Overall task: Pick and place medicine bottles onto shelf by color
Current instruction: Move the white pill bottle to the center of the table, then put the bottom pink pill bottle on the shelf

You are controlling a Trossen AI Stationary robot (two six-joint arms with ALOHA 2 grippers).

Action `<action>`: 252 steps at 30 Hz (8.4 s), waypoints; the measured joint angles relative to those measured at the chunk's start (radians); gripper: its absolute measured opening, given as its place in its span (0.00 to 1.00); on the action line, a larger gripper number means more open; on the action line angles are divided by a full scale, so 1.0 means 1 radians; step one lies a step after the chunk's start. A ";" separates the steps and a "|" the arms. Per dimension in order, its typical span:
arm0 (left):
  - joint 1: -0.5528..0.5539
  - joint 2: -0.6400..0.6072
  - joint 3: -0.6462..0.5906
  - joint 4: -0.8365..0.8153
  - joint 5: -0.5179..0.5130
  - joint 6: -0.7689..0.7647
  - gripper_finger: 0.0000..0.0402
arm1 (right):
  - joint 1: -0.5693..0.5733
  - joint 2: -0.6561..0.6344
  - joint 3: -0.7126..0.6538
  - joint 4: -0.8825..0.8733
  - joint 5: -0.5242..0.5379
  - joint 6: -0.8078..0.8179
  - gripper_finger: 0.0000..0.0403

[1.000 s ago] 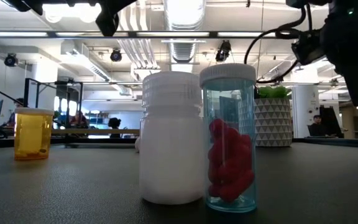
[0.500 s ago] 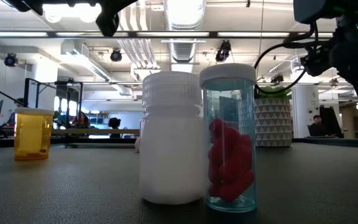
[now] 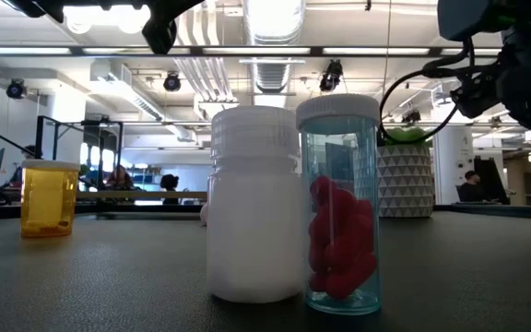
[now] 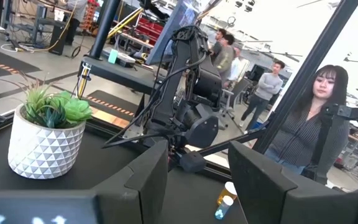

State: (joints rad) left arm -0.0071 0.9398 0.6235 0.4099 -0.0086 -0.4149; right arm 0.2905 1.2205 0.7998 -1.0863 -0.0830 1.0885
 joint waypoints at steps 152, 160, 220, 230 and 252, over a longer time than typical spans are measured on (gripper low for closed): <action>-0.243 0.705 0.149 -0.206 -0.412 0.030 0.38 | -0.083 0.018 0.208 0.058 0.287 -0.285 0.57; -0.245 0.697 0.169 -0.215 -0.403 0.052 0.38 | -0.083 0.018 0.208 0.069 0.287 -0.284 0.57; -0.224 0.797 0.192 -0.209 -0.335 0.056 0.38 | -0.084 0.017 0.208 0.074 0.287 -0.286 0.57; -0.222 0.811 0.227 -0.208 -0.342 0.055 0.36 | -0.084 0.017 0.207 0.075 0.287 -0.284 0.57; -0.181 0.592 0.223 -0.499 -0.469 -0.016 0.23 | -0.083 0.017 0.206 0.074 0.287 -0.287 0.57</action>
State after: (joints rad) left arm -0.1883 1.5320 0.8467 -0.0895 -0.4772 -0.4309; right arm 0.2073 1.2377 1.0058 -1.0119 0.2039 0.8013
